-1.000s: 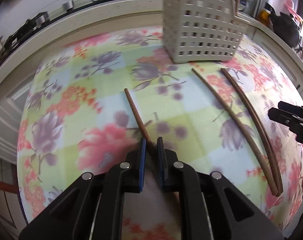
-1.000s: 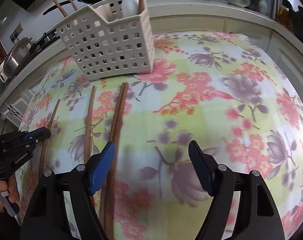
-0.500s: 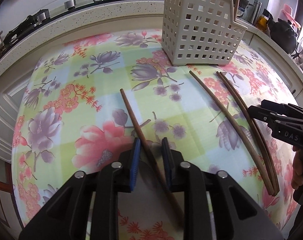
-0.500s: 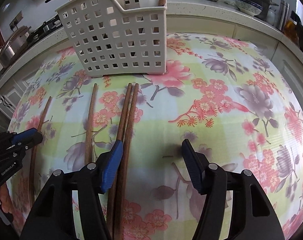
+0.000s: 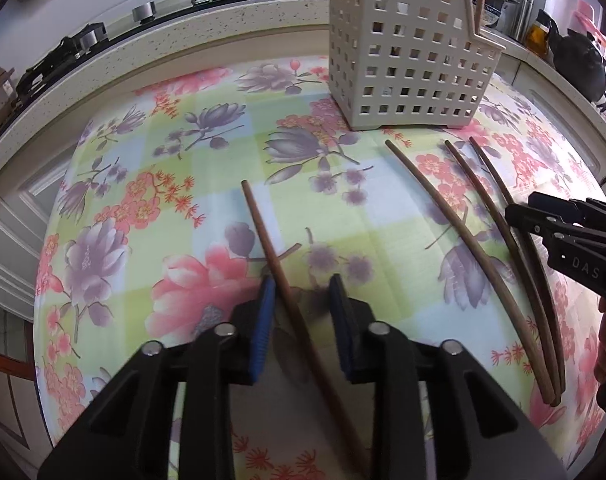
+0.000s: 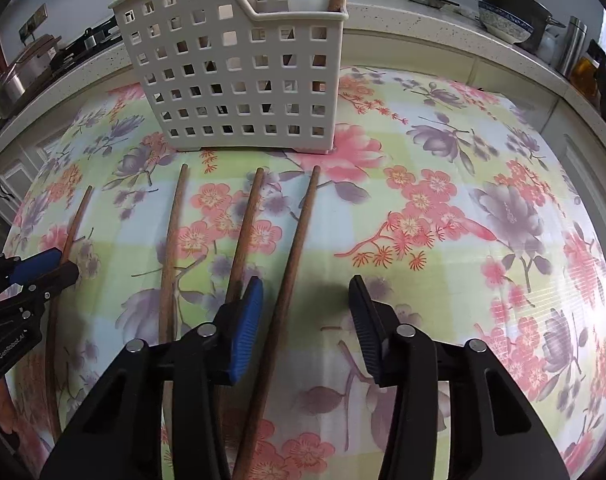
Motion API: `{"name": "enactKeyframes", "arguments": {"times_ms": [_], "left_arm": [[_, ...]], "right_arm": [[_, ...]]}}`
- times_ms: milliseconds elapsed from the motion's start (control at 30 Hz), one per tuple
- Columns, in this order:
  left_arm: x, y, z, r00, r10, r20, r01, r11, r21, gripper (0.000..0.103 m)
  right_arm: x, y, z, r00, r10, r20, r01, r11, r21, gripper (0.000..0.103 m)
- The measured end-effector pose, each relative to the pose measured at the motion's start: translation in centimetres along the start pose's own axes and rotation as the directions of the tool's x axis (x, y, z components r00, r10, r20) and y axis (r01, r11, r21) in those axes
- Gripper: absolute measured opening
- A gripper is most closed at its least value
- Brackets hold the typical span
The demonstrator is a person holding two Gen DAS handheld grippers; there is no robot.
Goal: Organize utensils
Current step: 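Grasp a wooden chopstick with the left tool while the right tool grasps another, then lift both chopsticks upright and lower them into the white holder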
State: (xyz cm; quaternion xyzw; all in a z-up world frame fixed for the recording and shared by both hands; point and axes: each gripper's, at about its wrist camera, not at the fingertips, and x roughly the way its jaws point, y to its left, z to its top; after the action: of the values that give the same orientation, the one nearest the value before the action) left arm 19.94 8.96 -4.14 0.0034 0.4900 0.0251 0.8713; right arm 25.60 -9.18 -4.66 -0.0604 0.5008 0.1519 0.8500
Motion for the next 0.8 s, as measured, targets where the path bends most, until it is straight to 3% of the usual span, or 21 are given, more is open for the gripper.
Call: {"name": "enactKeyframes", "arguments": {"times_ms": [100,233,567,800], "left_arm": [[0.2,-0.6,0.3,1.0,0.002,-0.002,-0.002,1.0,0.012,0.008],[0.3,-0.5,0.6,0.999,-0.042,-0.005,0.042,0.999,0.005,0.006],[-3.7,-0.5,0.3,0.987,-0.127,0.098,0.128,0.992,-0.003,0.006],[-8.8,-0.5,0.9,0.962,-0.164,0.219,0.172,0.985,-0.018,0.006]], "right_arm": [[-0.1,0.1,0.1,1.0,0.008,0.001,-0.008,1.0,0.001,0.017],[-0.3,-0.3,0.0,1.0,0.027,0.011,-0.027,1.0,0.001,0.009],[-5.0,-2.1,-0.9,0.993,0.078,0.084,-0.083,0.995,0.052,0.008],[-10.9,-3.1,-0.7,0.977,0.09,0.195,-0.106,0.992,0.071,0.008]]}}
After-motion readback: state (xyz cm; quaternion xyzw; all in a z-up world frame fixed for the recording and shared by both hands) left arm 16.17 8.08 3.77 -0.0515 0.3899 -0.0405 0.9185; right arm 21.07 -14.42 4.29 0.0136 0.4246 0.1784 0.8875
